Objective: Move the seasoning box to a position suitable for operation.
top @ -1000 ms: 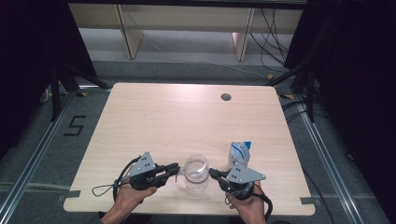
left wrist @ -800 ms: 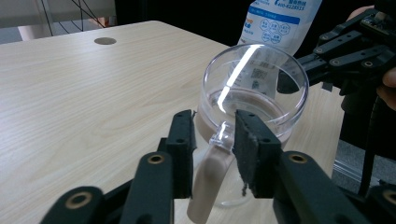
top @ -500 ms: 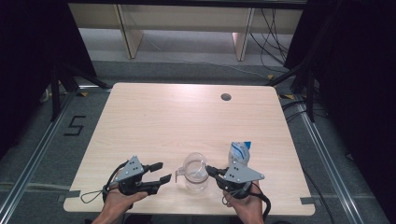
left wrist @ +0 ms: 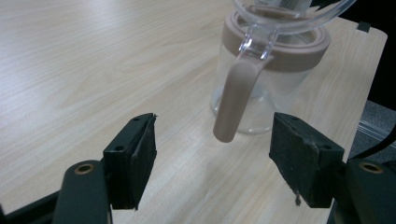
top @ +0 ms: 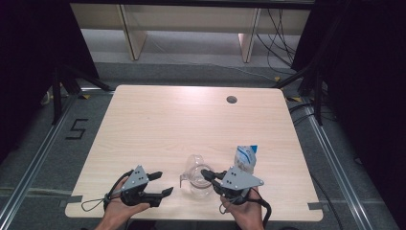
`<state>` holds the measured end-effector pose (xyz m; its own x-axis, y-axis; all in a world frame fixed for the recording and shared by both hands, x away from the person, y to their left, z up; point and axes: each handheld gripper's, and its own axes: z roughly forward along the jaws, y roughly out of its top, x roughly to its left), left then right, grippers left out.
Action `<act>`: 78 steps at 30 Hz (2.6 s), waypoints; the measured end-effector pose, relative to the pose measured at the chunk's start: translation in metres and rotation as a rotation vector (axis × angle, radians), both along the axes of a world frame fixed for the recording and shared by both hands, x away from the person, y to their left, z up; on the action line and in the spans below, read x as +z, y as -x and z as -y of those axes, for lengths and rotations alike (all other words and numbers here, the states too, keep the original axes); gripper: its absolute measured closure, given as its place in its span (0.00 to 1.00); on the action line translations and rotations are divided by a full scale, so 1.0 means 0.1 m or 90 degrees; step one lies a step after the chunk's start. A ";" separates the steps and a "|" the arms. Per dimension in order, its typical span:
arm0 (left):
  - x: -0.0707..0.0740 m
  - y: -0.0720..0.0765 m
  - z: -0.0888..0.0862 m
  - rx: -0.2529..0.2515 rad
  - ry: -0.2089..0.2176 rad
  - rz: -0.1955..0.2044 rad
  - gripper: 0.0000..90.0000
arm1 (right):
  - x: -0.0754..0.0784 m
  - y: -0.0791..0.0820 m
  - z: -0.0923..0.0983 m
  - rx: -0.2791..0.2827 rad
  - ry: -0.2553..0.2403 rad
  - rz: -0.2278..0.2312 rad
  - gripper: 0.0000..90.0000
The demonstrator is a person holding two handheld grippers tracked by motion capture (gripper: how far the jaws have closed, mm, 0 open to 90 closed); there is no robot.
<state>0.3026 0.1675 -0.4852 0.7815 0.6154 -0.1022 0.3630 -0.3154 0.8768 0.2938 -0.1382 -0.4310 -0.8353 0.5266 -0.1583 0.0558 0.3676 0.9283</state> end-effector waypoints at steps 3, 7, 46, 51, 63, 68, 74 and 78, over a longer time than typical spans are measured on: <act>-0.01 0.01 0.00 0.016 0.003 -0.007 0.35 | 0.01 0.01 -0.05 0.008 0.000 0.005 1.00; -0.02 0.00 -0.01 0.011 0.004 -0.005 0.35 | 0.02 0.02 -0.11 0.014 -0.002 0.006 1.00; -0.06 0.01 -0.03 0.013 0.014 -0.002 0.32 | -0.05 0.33 0.40 -0.117 -0.019 0.005 0.50; -0.06 0.00 -0.03 0.012 0.014 -0.001 0.32 | -0.08 0.41 0.58 -0.164 -0.029 0.030 0.46; -0.06 0.01 -0.03 0.014 0.018 -0.006 0.32 | -0.22 0.47 0.81 -0.243 -0.036 -0.031 0.42; -0.06 0.00 -0.02 0.011 0.017 -0.004 0.32 | -0.24 0.44 0.90 -0.286 -0.019 -0.008 0.37; -0.07 0.01 -0.02 0.013 0.017 -0.009 0.31 | -0.30 0.38 0.94 -0.306 -0.021 -0.040 0.34; -0.07 0.00 -0.02 0.011 0.011 -0.016 0.31 | -0.34 0.32 0.94 -0.331 -0.031 -0.044 0.30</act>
